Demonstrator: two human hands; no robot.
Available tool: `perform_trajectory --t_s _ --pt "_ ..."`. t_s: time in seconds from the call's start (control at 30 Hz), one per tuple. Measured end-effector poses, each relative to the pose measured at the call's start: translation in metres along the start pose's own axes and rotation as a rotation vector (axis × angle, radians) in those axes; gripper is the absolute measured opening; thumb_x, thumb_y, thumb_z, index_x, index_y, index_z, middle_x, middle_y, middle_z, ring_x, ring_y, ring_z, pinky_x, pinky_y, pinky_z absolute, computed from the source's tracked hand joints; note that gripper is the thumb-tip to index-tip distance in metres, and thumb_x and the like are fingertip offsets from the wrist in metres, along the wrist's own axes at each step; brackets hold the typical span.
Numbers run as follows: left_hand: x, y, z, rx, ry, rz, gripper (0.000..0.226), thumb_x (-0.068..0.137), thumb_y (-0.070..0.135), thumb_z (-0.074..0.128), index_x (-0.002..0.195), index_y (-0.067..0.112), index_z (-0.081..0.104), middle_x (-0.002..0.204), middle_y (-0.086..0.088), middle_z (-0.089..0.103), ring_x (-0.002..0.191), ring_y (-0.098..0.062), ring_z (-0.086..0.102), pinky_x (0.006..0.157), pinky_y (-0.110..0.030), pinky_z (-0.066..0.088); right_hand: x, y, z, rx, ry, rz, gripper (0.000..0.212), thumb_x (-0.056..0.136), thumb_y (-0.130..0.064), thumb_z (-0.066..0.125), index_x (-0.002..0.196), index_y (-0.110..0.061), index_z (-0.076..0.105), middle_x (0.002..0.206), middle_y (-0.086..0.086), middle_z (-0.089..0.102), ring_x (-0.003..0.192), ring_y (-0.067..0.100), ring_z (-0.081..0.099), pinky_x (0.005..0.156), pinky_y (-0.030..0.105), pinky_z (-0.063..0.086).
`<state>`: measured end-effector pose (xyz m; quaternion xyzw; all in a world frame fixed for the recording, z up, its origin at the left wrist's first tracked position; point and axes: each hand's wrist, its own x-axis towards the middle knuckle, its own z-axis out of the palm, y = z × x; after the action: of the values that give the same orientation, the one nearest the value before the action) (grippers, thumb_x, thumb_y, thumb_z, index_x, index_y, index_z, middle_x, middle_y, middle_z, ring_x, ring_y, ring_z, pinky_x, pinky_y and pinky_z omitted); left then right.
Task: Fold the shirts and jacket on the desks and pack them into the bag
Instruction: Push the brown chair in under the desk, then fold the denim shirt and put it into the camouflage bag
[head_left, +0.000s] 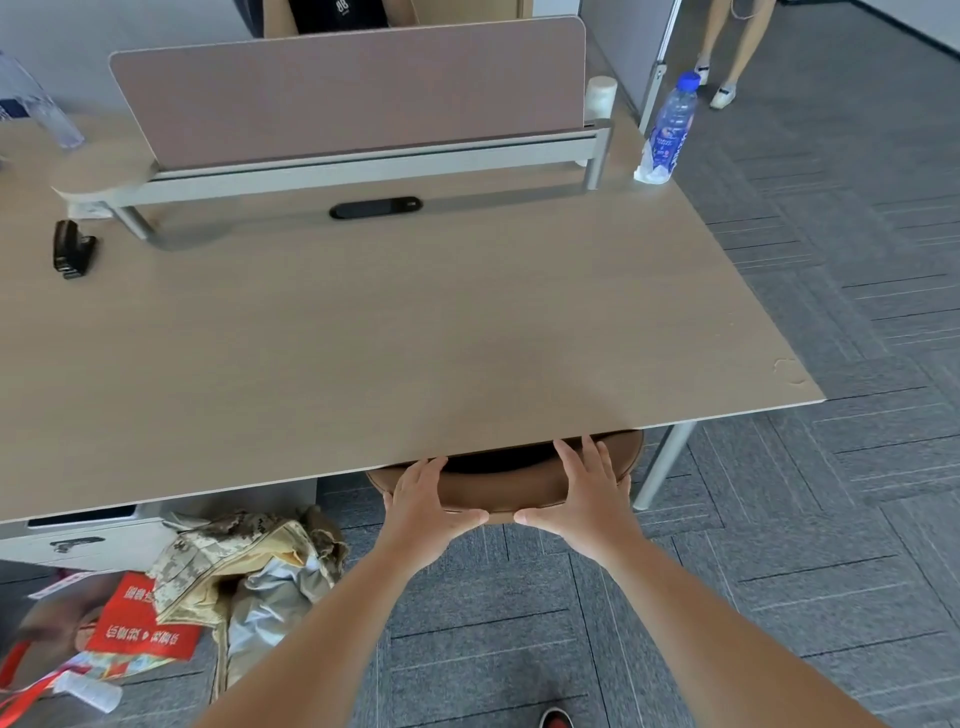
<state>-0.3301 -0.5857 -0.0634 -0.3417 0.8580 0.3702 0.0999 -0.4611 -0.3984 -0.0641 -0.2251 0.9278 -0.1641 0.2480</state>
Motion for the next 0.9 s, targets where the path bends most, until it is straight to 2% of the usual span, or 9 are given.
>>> perform_trajectory --t_s 0.13,0.2,0.27,0.4,0.47,0.53,0.77,0.9 --pt "-0.013 0.003 -0.01 -0.075 0.025 0.039 0.086 0.077 0.056 0.074 0.148 0.026 0.036 0.149 0.004 0.039 0.134 -0.02 0.039 0.106 -0.043 0.044 -0.015 -0.009 -0.005 -0.003 0.032 -0.017 0.106 0.074 -0.072 0.067 0.158 -0.031 0.016 0.168 0.002 0.002 0.154 0.019 -0.007 0.123 0.054 0.003" --pt "-0.024 0.012 -0.022 -0.101 0.032 0.058 0.079 0.08 0.053 0.072 0.147 0.027 0.039 0.145 0.007 0.043 0.127 -0.021 0.049 0.095 -0.035 0.05 -0.028 -0.018 -0.013 0.055 0.066 -0.024 0.096 0.08 -0.065 0.066 0.157 -0.027 0.023 0.167 0.001 0.01 0.154 0.018 -0.001 0.124 0.047 0.006" --pt "-0.04 0.024 -0.039 -0.117 0.05 0.073 0.072 0.084 0.05 0.07 0.145 0.026 0.042 0.143 0.006 0.047 0.122 -0.022 0.055 0.09 -0.034 0.051 -0.047 -0.03 -0.03 0.105 0.15 -0.024 0.086 0.084 -0.059 0.066 0.153 -0.021 0.033 0.162 0.002 0.025 0.153 0.02 0.012 0.124 0.041 0.018" --pt "-0.092 0.052 -0.078 -0.148 0.085 0.139 0.055 0.093 0.045 0.062 0.14 0.022 0.048 0.139 0.002 0.053 0.119 -0.016 0.056 0.092 -0.032 0.05 -0.099 -0.062 -0.075 0.195 0.281 0.026 0.065 0.09 -0.051 0.063 0.142 -0.015 0.049 0.142 0.0 0.05 0.133 0.019 0.046 0.104 0.035 0.044" --pt "-0.121 0.064 -0.095 -0.168 0.104 0.172 0.054 0.094 0.046 0.058 0.141 0.022 0.048 0.137 0.003 0.055 0.119 -0.014 0.056 0.095 -0.035 0.051 -0.127 -0.079 -0.095 0.243 0.292 0.046 0.057 0.093 -0.048 0.06 0.139 -0.016 0.051 0.137 -0.003 0.054 0.116 0.015 0.055 0.088 0.031 0.046" --pt "-0.146 0.073 -0.107 -0.17 0.13 0.201 0.051 0.094 0.046 0.057 0.139 0.022 0.05 0.134 0.005 0.058 0.12 -0.011 0.055 0.1 -0.037 0.049 -0.15 -0.094 -0.109 0.273 0.32 0.023 0.052 0.094 -0.045 0.059 0.136 -0.017 0.053 0.135 -0.004 0.056 0.108 0.011 0.056 0.084 0.029 0.044" --pt "-0.202 0.087 -0.125 -0.207 0.255 0.245 0.042 0.096 0.037 0.057 0.134 0.022 0.055 0.129 0.009 0.061 0.117 -0.008 0.056 0.098 -0.029 0.046 -0.206 -0.115 -0.129 0.274 0.383 -0.127 0.042 0.096 -0.037 0.057 0.133 -0.018 0.055 0.131 -0.005 0.057 0.118 0.011 0.054 0.097 0.029 0.045" --pt "-0.23 0.102 -0.126 -0.216 0.32 0.244 0.038 0.095 0.037 0.057 0.131 0.024 0.057 0.126 0.009 0.062 0.114 -0.008 0.057 0.097 -0.032 0.048 -0.227 -0.109 -0.134 0.277 0.382 -0.219 0.042 0.095 -0.035 0.06 0.132 -0.016 0.056 0.13 -0.002 0.059 0.12 0.012 0.054 0.099 0.028 0.044"
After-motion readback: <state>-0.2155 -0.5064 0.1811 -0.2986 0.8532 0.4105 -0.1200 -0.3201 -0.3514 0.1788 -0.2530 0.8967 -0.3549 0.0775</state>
